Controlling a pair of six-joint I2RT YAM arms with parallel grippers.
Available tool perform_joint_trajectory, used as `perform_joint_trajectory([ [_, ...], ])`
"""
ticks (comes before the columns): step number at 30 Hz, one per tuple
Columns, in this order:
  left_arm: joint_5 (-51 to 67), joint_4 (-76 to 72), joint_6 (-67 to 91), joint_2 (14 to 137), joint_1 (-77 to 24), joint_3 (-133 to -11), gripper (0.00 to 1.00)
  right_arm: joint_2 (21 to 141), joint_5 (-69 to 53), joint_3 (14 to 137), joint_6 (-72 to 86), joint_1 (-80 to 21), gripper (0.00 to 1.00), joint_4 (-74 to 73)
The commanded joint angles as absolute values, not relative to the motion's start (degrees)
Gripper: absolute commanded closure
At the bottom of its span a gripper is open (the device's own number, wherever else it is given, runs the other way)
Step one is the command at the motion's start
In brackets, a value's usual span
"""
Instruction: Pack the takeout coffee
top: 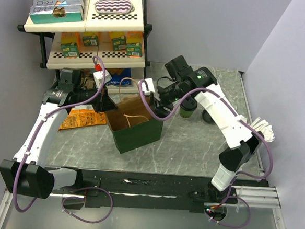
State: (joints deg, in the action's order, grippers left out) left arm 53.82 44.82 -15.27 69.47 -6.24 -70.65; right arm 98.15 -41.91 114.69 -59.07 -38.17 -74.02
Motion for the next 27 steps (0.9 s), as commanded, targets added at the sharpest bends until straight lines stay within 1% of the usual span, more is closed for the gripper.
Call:
perform_joint_trajectory([
  [1, 54.5, 42.5, -14.7, 69.5, -6.2, -71.5, 0.95, 100.2, -44.1, 118.7, -64.9, -39.5, 0.35, -82.1],
  [4, 54.3, 43.2, -15.2, 69.7, -6.2, -71.7, 0.94, 100.7, -44.0, 121.0, -64.1, -39.6, 0.37, -82.9],
  [8, 54.2, 42.9, -15.4, 69.5, -6.2, -71.4, 0.95, 97.5, -43.8, 116.7, -65.0, -39.8, 0.37, -82.0],
  [12, 54.1, 42.2, -14.8, 69.5, -6.2, -71.1, 0.95, 98.3, -42.9, 114.3, -66.1, -40.8, 0.40, -83.3],
  [15, 53.9, 41.7, -13.9, 69.3, -6.2, -71.1, 0.95, 101.5, -43.1, 116.9, -65.9, -40.8, 0.51, -86.6],
  [16, 53.9, 41.6, -13.8, 69.3, -6.2, -71.2, 0.95, 102.9, -43.0, 119.0, -65.9, -40.8, 0.63, -87.4],
  [18, 53.9, 41.7, -13.4, 69.3, -6.2, -71.5, 0.95, 103.8, -42.9, 120.9, -65.0, -40.9, 0.73, -88.9],
  [19, 53.8, 41.7, -13.4, 69.2, -6.2, -71.6, 0.95, 103.8, -42.9, 122.2, -64.6, -40.8, 0.85, -88.9],
  [22, 53.5, 43.5, -13.7, 68.9, -6.2, -73.4, 0.97, 101.9, -43.2, 123.5, -62.1, -40.9, 1.00, -86.7],
  [26, 51.4, 49.6, -17.1, 69.8, -6.2, -80.1, 0.99, 97.8, -43.6, 123.3, -56.9, -41.0, 1.00, -80.1],
  [27, 49.3, 50.1, -17.0, 69.8, -6.2, -82.4, 0.99, 97.0, -43.5, 123.3, -54.8, -40.9, 1.00, -78.8],
])
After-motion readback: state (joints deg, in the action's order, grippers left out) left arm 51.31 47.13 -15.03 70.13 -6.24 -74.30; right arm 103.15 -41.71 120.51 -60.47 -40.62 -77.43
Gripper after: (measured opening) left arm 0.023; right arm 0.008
